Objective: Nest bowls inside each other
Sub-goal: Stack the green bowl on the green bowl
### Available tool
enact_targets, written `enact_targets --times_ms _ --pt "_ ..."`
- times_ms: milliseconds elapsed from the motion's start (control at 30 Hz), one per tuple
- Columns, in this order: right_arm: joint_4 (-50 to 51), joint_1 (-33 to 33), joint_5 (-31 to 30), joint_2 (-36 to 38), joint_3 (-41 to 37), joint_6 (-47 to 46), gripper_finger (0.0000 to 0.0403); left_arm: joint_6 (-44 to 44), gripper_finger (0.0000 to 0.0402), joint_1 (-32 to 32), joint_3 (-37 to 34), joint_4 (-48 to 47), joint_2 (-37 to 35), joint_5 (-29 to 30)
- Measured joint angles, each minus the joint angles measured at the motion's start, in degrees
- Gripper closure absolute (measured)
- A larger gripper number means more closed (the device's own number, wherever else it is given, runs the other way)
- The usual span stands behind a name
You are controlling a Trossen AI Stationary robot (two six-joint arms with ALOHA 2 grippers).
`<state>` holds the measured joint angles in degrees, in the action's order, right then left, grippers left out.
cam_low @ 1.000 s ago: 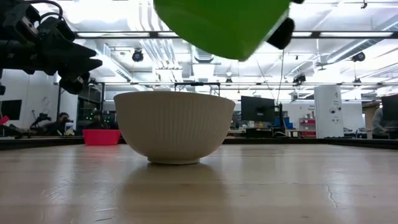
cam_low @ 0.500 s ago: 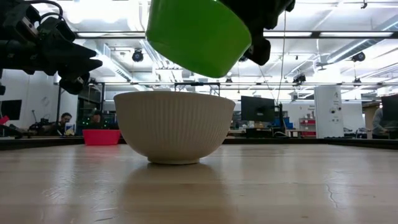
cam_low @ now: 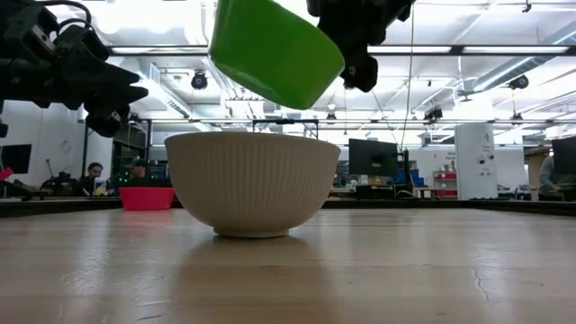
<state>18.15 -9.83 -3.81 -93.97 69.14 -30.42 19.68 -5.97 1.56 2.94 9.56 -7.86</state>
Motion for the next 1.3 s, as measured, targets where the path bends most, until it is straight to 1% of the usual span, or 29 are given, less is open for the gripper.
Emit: enact_targets --times_ms 300,533,633,833,967,1100,1200,1300 --pt "1.1 0.3 0.0 0.0 0.0 3.8 0.0394 0.0 0.0280 0.0 0.0 0.0 0.0 0.0" --pt "1.4 0.3 -0.3 0.0 0.0 3.2 0.0394 0.0 0.0280 0.0 0.0 0.0 0.0 0.0" --pt "3.9 0.3 -0.3 0.0 1.6 3.2 0.0394 0.0 0.0280 0.0 0.0 0.0 0.0 0.0" --pt "7.5 0.4 -2.2 0.0 6.2 4.4 0.0394 0.0 0.0280 0.0 0.0 0.0 0.0 0.0" --pt "7.1 0.4 -2.2 -0.2 6.3 4.7 0.0394 0.0 0.0280 0.0 0.0 0.0 0.0 0.0" --pt "8.3 0.4 -1.4 -3.6 6.6 3.0 0.0394 0.0 0.0280 0.0 0.0 -0.1 0.0 0.0" --pt "8.6 0.4 0.5 -7.5 8.4 3.1 0.0394 0.0 0.0280 0.0 0.0 -0.4 0.0 0.0" --pt "8.8 0.3 1.1 -10.9 10.9 3.3 0.0394 0.0 0.0280 0.0 0.0 -0.7 0.1 0.1"
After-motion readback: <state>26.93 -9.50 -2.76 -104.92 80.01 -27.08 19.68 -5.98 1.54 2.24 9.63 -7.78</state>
